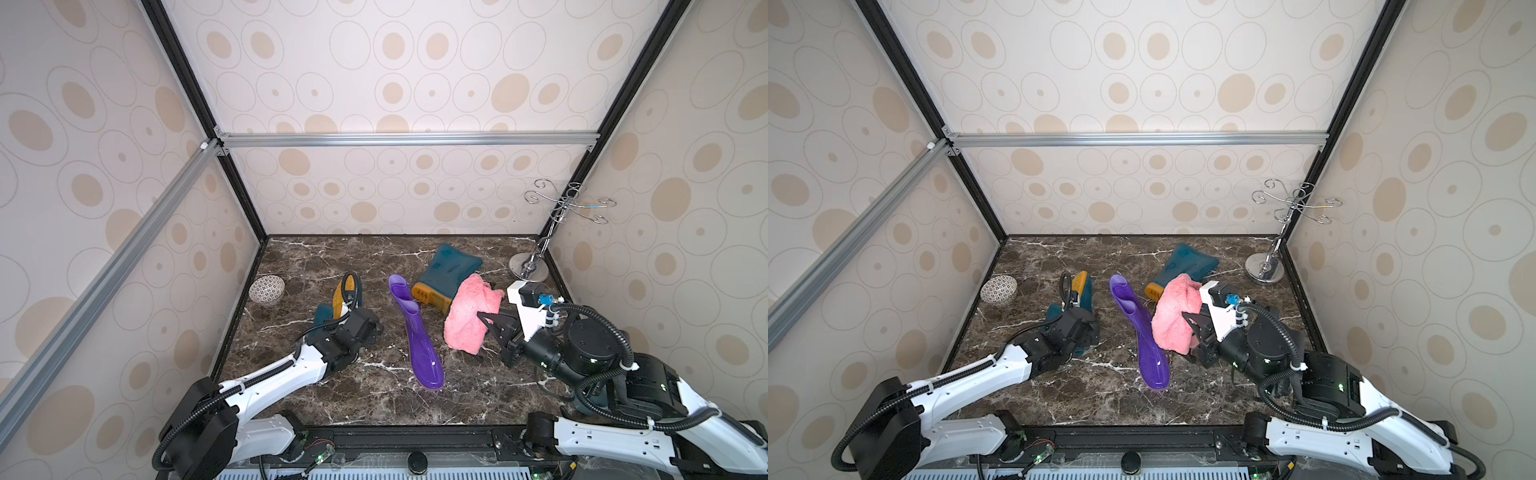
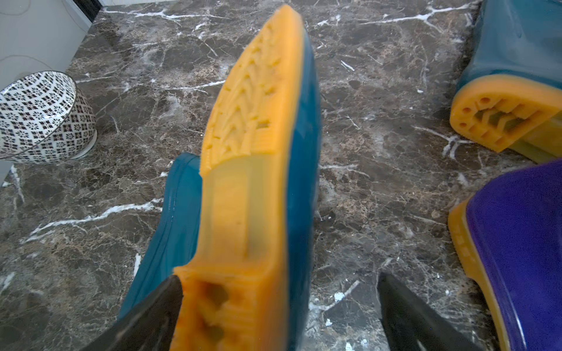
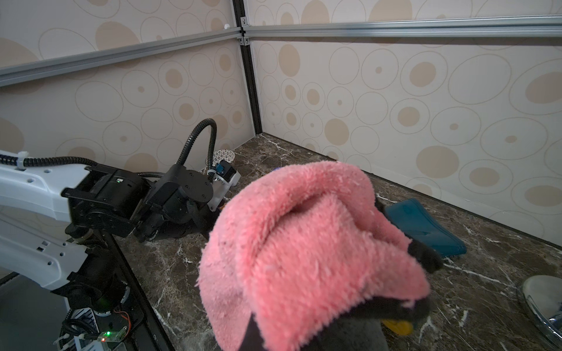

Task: Wipe the rubber boots with a cloth
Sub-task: Adjust the rubber boot at the center of the board.

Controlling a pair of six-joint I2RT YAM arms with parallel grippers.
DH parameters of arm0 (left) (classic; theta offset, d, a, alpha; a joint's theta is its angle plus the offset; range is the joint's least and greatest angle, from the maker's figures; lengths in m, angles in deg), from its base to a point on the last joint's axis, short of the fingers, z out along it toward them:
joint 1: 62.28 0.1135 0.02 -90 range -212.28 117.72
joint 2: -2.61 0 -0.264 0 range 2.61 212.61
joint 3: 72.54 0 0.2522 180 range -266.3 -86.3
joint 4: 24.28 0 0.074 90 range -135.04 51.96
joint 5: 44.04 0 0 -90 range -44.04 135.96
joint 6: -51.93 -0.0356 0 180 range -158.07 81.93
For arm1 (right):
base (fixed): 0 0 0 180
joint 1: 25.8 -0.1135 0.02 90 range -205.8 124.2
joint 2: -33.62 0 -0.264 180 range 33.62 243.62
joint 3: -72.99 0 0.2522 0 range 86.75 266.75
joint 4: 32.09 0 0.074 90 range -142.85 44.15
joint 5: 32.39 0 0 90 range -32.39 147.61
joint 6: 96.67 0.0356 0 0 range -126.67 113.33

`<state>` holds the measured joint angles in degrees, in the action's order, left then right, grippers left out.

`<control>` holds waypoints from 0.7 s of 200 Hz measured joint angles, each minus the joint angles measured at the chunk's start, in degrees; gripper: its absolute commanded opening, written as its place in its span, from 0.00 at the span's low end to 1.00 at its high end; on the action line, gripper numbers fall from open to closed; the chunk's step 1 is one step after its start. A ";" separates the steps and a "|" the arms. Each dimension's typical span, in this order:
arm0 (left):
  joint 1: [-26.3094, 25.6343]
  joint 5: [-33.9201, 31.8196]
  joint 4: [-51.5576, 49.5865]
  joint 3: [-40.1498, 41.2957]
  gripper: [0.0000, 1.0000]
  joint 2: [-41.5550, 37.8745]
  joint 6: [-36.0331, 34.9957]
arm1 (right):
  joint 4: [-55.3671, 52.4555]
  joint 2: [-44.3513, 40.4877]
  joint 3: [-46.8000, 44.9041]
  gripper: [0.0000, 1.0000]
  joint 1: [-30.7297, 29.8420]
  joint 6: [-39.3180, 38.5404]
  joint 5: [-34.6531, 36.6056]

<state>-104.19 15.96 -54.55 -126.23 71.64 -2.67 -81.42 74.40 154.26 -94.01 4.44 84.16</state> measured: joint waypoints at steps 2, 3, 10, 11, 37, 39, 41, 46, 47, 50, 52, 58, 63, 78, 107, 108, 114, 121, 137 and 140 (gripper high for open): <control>0.04 -0.02 -0.13 0.00 1.00 -0.04 0.00 | 0.00 0.00 0.00 0.00 0.00 0.00 0.02; 0.04 -0.02 -0.17 0.00 1.00 -0.07 0.00 | 0.00 0.00 0.00 0.00 0.00 0.00 0.02; 0.13 0.15 -0.61 0.00 1.00 -0.17 0.04 | 0.00 0.00 0.00 0.00 0.00 0.00 0.02; 0.13 0.46 -0.61 0.00 1.00 -0.17 0.02 | 0.00 0.00 0.00 0.00 0.00 0.00 0.00; 0.17 0.52 -1.25 -0.09 1.00 -0.52 0.20 | 0.00 0.00 0.00 0.00 0.00 0.00 0.00; 0.20 0.50 -1.31 -0.11 1.00 -0.59 0.22 | 0.00 -0.02 0.00 0.00 0.00 0.00 0.00; 0.22 0.48 -1.40 -0.11 1.00 -0.66 0.20 | 0.00 -0.02 0.00 0.00 0.00 0.00 0.00; 0.24 0.46 -1.57 -0.11 1.00 -0.87 0.22 | 0.00 -0.02 0.00 0.00 0.00 0.00 0.00; 0.24 0.44 -1.62 -0.11 1.00 -0.94 0.24 | 0.00 -0.02 0.00 0.00 0.00 0.00 0.00; 0.24 0.39 -1.70 -0.11 1.00 -1.03 0.24 | 0.00 -0.02 0.00 0.00 0.00 0.00 0.00; 0.24 0.37 -1.79 -0.11 1.00 -1.09 0.26 | 0.00 -0.02 0.00 0.00 0.00 0.00 0.00; 0.26 0.31 -2.01 -0.11 1.00 -1.38 0.35 | 0.00 -0.02 0.00 0.00 0.00 0.00 -0.02; 0.35 0.26 -2.21 -0.11 1.00 -1.66 0.39 | 0.00 -0.02 0.00 0.00 0.00 0.00 0.00; 0.70 0.26 -2.75 -0.11 1.00 -2.69 0.55 | 0.00 -0.02 0.00 0.00 0.00 0.02 -0.02; 1.29 0.57 -4.46 -1.64 1.00 -5.68 0.55 | 0.00 -0.02 0.11 0.00 0.00 0.00 -0.02; 1.31 0.57 -4.48 -1.73 1.00 -5.75 0.55 | 0.00 -0.02 0.11 0.00 0.00 0.00 -0.02; 1.40 0.63 -4.68 -2.54 1.00 -6.32 0.50 | -0.02 -0.02 0.17 0.00 0.00 0.00 -0.02; 1.44 0.87 -4.83 -3.54 1.00 -6.93 0.42 | 0.00 0.00 0.24 0.00 0.00 0.00 -0.02; 1.42 1.51 -5.05 -5.81 1.00 -8.07 0.31 | -0.02 0.17 0.66 0.00 0.00 0.00 -0.22; 1.42 1.53 -5.09 -6.27 1.00 -8.22 0.33 | 0.00 0.22 0.74 0.00 0.00 -0.02 -0.22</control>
<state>-102.77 17.49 -59.64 -132.50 63.42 -2.35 -81.42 74.62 155.00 -94.01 4.42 83.94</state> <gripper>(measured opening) 0.998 0.057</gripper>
